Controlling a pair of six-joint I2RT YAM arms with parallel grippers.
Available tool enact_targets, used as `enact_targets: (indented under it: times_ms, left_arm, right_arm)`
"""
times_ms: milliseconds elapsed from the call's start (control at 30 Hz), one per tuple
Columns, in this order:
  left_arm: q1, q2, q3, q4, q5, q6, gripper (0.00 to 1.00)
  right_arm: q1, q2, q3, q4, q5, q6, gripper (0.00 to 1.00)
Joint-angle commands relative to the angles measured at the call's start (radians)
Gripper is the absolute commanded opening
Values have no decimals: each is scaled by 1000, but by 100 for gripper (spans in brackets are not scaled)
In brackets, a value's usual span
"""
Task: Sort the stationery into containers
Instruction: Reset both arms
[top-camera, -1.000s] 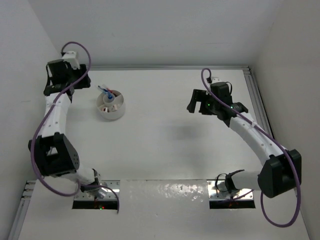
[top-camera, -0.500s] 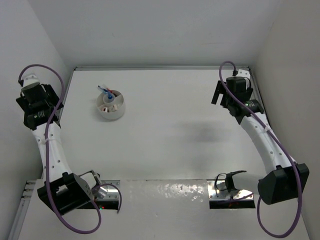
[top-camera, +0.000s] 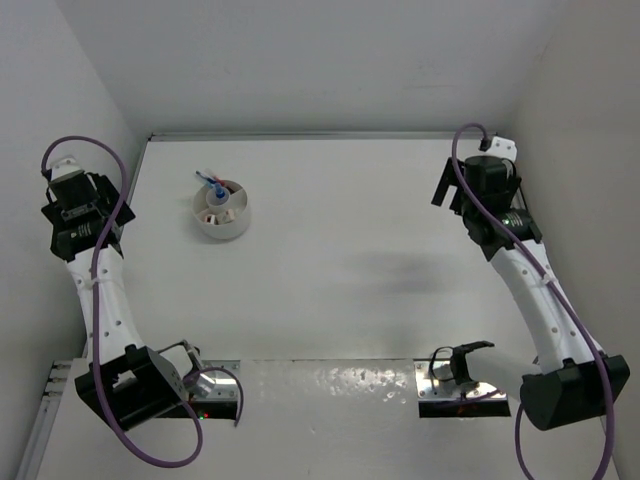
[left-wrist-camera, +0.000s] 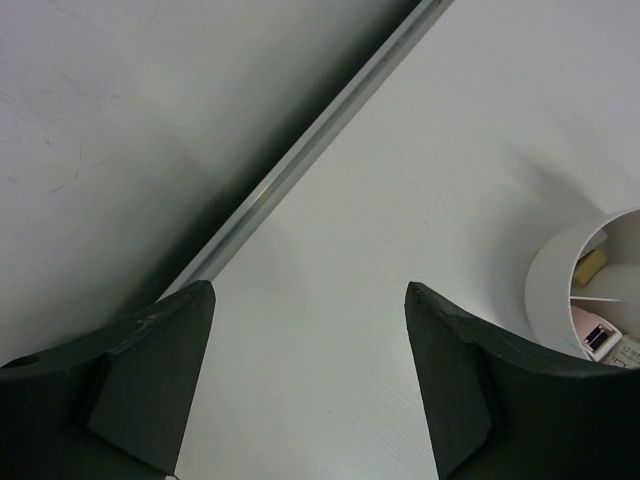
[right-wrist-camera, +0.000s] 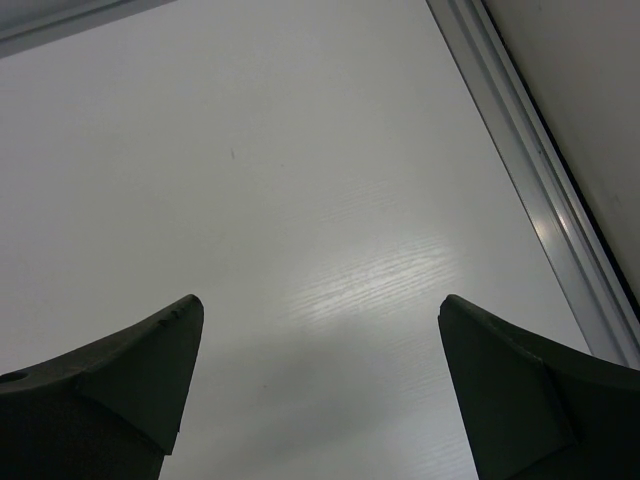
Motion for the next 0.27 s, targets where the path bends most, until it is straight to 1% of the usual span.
enact_targets:
  times_ms: [0, 233]
  left_arm:
    - [-10, -16, 17, 21, 27, -27, 75]
    - [-10, -13, 8, 26, 40, -33, 75]
  right_arm:
    - [0, -24, -7, 24, 22, -6, 99]
    - [-1, -33, -16, 44, 10, 6, 99]
